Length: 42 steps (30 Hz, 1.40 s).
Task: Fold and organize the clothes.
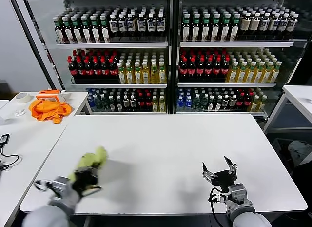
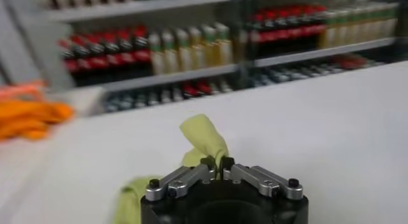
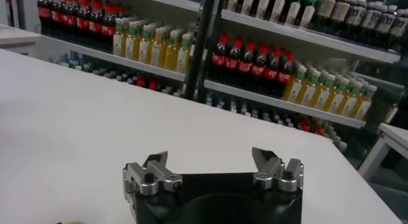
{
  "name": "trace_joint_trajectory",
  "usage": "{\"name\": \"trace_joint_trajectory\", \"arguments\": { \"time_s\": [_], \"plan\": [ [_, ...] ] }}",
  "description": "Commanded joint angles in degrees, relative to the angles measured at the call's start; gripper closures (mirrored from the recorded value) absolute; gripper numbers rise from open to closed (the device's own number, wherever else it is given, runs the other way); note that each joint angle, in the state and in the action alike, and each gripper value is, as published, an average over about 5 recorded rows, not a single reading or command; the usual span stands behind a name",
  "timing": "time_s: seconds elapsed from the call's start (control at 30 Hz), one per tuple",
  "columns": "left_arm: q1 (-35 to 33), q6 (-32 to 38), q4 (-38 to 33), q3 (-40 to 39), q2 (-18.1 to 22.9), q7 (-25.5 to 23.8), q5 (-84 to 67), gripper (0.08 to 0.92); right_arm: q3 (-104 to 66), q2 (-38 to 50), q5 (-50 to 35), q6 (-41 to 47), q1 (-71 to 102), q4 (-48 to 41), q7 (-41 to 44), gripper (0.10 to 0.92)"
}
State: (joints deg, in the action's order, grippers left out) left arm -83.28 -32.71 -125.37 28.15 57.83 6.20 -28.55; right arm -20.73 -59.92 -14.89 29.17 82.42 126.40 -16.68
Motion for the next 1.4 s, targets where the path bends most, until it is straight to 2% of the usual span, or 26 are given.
{"name": "trace_joint_trajectory", "arguments": {
  "time_s": [0.03,0.3,0.47,0.67,0.8,0.93,1.03,1.1,1.3,1.4],
  "plan": [
    [5.71,-0.33,0.10,-17.29,12.13,-0.10,6.61,0.888,0.45,-0.19,0.30,0.19,0.04,0.29,-0.10,0.203],
    [9.99,-0.27,3.54,-19.24,16.30,1.57,6.18,0.888,-0.49,0.44,0.13,0.45,-0.26,0.59,-0.08,0.203],
    [11.88,2.12,5.27,-21.49,18.05,0.72,3.20,0.875,-0.96,0.54,-0.06,0.62,-0.61,0.65,0.00,0.203],
    [13.14,7.66,4.81,-19.96,17.11,-1.58,3.95,0.727,1.40,0.02,-0.71,0.92,-1.82,0.06,0.33,0.203],
    [12.11,9.83,2.39,-13.28,12.88,-3.40,5.29,0.606,5.96,-1.56,-3.47,1.36,-3.69,-0.98,0.65,0.203],
    [9.29,11.35,1.02,-4.32,7.56,-4.07,5.30,0.493,10.35,-3.25,-12.25,2.54,-6.59,-2.24,-0.13,0.203],
    [7.08,14.63,3.33,1.87,4.42,-5.04,9.59,0.407,14.62,-3.95,-18.62,3.63,-8.17,-2.55,-1.22,0.203],
    [5.84,17.38,5.73,5.33,3.00,-5.76,13.68,0.346,18.01,-4.31,-20.03,3.90,-8.59,-2.60,-1.54,0.203],
    [2.67,18.28,5.58,8.88,2.50,-6.12,13.94,0.199,23.90,-5.34,-24.57,3.98,-10.70,-4.96,-6.42,0.203],
    [2.21,18.14,5.51,7.77,3.30,-6.15,14.38,0.180,25.14,-5.42,-26.67,4.02,-11.72,-6.01,-10.31,0.203]
  ]
}}
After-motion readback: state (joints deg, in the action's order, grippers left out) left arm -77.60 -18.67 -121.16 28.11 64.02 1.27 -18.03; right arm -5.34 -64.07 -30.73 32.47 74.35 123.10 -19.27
